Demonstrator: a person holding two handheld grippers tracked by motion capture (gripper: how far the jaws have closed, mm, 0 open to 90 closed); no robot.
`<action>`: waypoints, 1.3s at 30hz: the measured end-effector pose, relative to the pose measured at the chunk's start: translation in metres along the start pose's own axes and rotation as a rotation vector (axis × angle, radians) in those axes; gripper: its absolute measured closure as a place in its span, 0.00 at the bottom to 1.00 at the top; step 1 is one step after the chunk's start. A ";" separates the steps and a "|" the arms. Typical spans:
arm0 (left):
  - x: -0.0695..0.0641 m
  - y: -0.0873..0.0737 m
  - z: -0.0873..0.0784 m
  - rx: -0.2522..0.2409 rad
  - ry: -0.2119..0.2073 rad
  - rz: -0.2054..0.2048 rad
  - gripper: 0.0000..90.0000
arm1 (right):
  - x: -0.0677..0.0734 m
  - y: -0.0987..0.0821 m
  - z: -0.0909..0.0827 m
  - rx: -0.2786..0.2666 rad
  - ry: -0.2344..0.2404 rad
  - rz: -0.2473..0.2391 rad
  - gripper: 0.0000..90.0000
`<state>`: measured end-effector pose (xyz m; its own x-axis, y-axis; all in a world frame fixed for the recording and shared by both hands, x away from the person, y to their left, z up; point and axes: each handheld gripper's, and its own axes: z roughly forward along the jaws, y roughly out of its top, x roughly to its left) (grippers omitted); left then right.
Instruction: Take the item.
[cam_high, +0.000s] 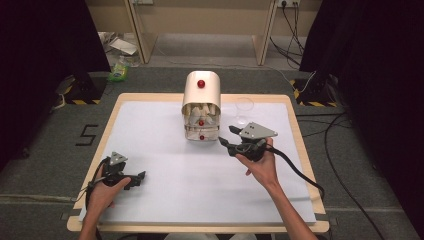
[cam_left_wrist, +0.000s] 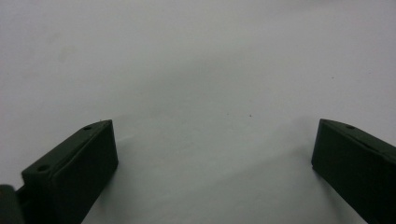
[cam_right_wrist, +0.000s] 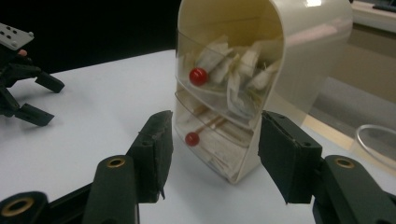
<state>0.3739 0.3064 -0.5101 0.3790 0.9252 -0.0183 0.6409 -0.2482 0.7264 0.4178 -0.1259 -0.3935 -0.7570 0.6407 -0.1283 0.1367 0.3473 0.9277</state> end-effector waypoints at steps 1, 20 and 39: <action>0.000 0.000 0.000 0.000 0.000 0.000 0.00 | 0.000 0.002 0.002 -0.003 0.001 -0.007 0.52; 0.000 0.000 0.000 0.000 0.000 0.000 0.00 | 0.004 0.044 0.050 -0.039 0.029 -0.076 0.57; 0.000 0.000 0.000 -0.003 -0.001 -0.003 0.00 | -0.003 0.041 0.079 0.042 0.014 -0.081 0.56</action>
<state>0.3739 0.3062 -0.5103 0.3773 0.9259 -0.0210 0.6403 -0.2444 0.7282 0.4761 -0.0598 -0.3831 -0.7758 0.5995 -0.1968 0.1010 0.4259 0.8991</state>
